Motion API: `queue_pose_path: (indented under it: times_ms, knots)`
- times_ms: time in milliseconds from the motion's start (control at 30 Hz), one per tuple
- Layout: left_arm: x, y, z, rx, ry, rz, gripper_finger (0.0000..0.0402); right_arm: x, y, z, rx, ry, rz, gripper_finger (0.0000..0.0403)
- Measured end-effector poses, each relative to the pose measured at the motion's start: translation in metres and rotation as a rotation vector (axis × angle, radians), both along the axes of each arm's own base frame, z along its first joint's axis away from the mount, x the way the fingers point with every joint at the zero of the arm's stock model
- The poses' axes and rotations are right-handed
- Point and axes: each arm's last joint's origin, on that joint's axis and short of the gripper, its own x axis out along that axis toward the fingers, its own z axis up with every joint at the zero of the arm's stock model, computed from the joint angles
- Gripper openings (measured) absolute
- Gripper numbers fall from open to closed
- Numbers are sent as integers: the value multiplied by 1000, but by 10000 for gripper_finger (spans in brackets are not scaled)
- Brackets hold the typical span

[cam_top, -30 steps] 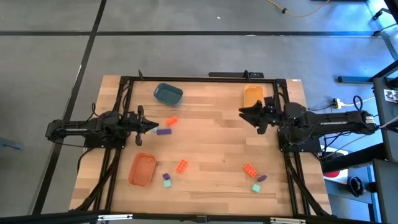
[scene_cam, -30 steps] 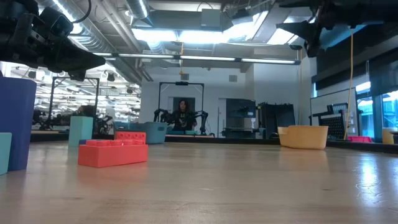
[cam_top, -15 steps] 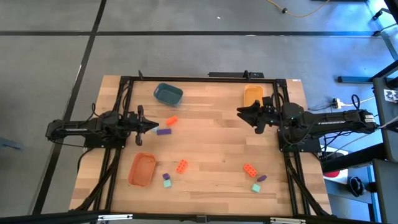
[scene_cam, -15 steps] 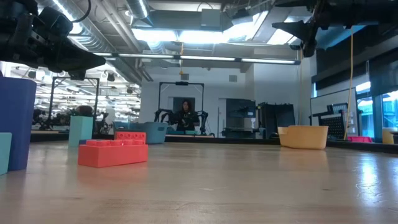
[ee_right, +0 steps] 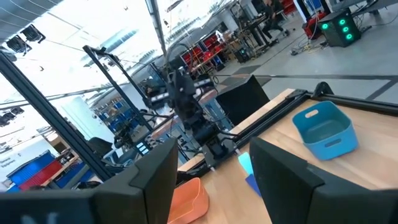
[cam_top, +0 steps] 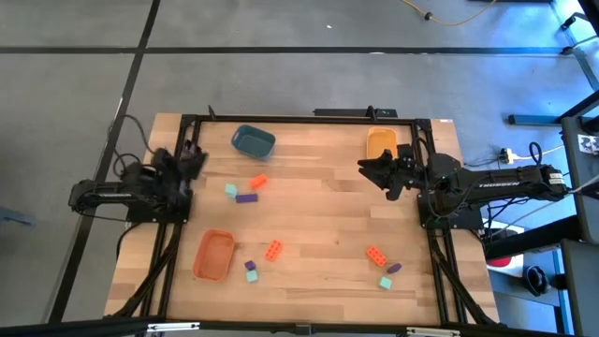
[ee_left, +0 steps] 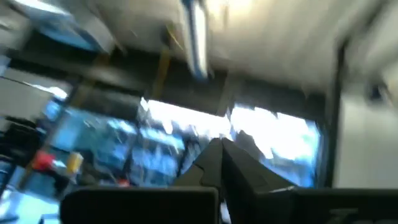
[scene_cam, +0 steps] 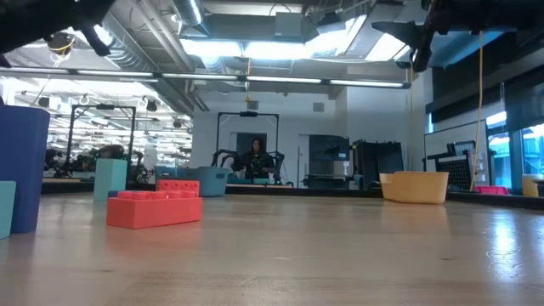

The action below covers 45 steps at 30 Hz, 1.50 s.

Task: Sort & place blocks by color
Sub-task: Put the top light blue block into the orange bin

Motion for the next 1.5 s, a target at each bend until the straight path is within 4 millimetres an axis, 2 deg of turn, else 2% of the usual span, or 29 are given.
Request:
queue_pose_path:
  times_ms: [100, 200, 267, 367, 533, 700, 833, 933, 1233, 1500]
  knots:
    - [7, 2, 9, -95, 68, -19, 2, 0, 0, 0, -1, -3, 0, 203]
    - [23, 3, 28, -136, 251, -25, 20, 0, 0, 0, -1, -4, 1, 203]
    - [33, 4, 43, -159, 411, -17, 43, 0, 0, 0, -1, -4, 1, 203]
    - [44, 6, 74, -211, 619, 7, 89, 0, 0, 1, -4, -5, 0, 203]
    - [53, 9, 112, -295, 985, 37, 168, 0, 0, 1, -4, -6, 12, 203]
    - [63, 10, 134, -261, 1284, 39, 208, 0, 1, 1, -8, -6, 30, 203]
    - [72, 9, 127, -189, 1577, 1, 210, 0, 1, 1, -5, -6, 30, 203]
    - [78, 6, 114, -144, 1720, -57, 209, 0, 1, 1, -5, -6, 30, 203]
    - [89, 2, 79, 73, 1848, -197, 209, 0, 1, 0, -5, -4, 29, 203]
    - [96, 23, 41, 182, 2015, -280, 209, 0, 1, 0, -1, -3, 29, 203]
